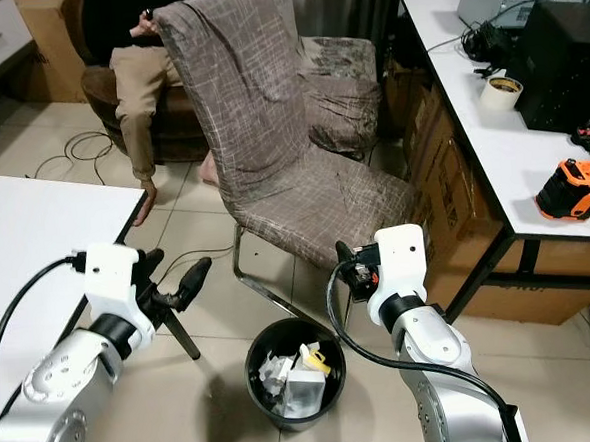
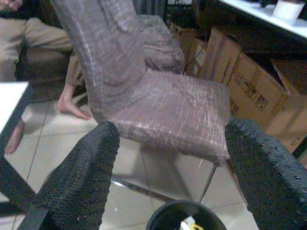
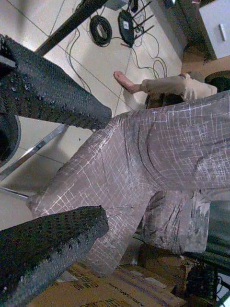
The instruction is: Picking trash to rubbish bin
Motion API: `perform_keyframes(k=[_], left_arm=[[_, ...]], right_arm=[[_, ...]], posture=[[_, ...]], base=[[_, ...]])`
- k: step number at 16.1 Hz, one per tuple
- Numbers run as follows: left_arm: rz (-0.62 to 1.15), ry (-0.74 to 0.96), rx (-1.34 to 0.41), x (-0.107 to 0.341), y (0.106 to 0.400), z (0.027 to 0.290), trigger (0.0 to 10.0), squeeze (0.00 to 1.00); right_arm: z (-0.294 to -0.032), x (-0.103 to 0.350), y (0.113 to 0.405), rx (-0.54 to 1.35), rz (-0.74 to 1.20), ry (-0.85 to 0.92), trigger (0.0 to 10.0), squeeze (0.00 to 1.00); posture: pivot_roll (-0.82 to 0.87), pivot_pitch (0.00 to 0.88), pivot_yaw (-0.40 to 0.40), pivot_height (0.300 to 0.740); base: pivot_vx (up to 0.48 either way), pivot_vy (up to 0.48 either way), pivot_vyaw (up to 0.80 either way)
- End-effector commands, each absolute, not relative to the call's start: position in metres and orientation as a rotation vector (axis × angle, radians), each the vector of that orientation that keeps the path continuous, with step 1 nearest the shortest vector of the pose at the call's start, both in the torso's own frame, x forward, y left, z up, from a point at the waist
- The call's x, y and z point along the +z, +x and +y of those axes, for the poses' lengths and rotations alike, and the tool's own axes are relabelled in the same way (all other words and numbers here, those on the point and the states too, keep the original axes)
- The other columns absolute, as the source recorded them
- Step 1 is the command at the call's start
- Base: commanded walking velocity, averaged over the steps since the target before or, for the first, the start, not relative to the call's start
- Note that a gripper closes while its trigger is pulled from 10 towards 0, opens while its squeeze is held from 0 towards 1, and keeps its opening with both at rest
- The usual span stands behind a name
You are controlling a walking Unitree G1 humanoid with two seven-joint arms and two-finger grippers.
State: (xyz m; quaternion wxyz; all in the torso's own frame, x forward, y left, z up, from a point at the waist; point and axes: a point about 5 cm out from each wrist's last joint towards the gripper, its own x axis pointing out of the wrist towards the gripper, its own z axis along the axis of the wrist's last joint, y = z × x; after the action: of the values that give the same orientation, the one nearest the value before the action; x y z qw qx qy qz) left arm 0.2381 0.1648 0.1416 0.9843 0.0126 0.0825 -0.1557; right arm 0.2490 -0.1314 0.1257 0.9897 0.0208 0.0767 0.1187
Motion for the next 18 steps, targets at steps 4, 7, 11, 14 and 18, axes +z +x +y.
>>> perform_keyframes(k=[4,7,11,14,18], left_arm=[[0.161,0.042,-0.312,0.1494,0.2392,0.1634,10.0,0.00],[0.167,0.044,-0.314,0.1500,0.2398,0.1633,10.0,0.00],[0.172,0.047,-0.317,0.1497,0.2404,0.1624,10.0,0.00],[0.174,0.055,-0.319,0.1497,0.2407,0.1624,10.0,0.00],[0.177,0.062,-0.319,0.1495,0.2405,0.1632,10.0,0.00]], right_arm=[[-0.1331,0.1289,0.2468,0.224,0.138,0.053,10.0,0.00],[-0.1320,0.1279,0.2461,0.225,0.144,0.053,10.0,0.00],[-0.1315,0.1266,0.2454,0.228,0.154,0.058,10.0,0.00],[-0.1314,0.1252,0.2449,0.231,0.162,0.056,10.0,0.00],[-0.1310,0.1244,0.2450,0.231,0.166,0.057,10.0,0.00]], posture=[[-0.04,0.024,-0.033,0.740],[-0.04,0.025,-0.032,0.740],[-0.04,0.025,-0.032,0.740],[-0.04,0.024,-0.034,0.740],[-0.04,0.024,-0.036,0.740]], base=[[0.000,0.000,0.00],[-0.174,0.000,0.00],[-0.288,0.000,0.00],[-0.287,0.000,0.00],[-0.287,0.000,0.00]])
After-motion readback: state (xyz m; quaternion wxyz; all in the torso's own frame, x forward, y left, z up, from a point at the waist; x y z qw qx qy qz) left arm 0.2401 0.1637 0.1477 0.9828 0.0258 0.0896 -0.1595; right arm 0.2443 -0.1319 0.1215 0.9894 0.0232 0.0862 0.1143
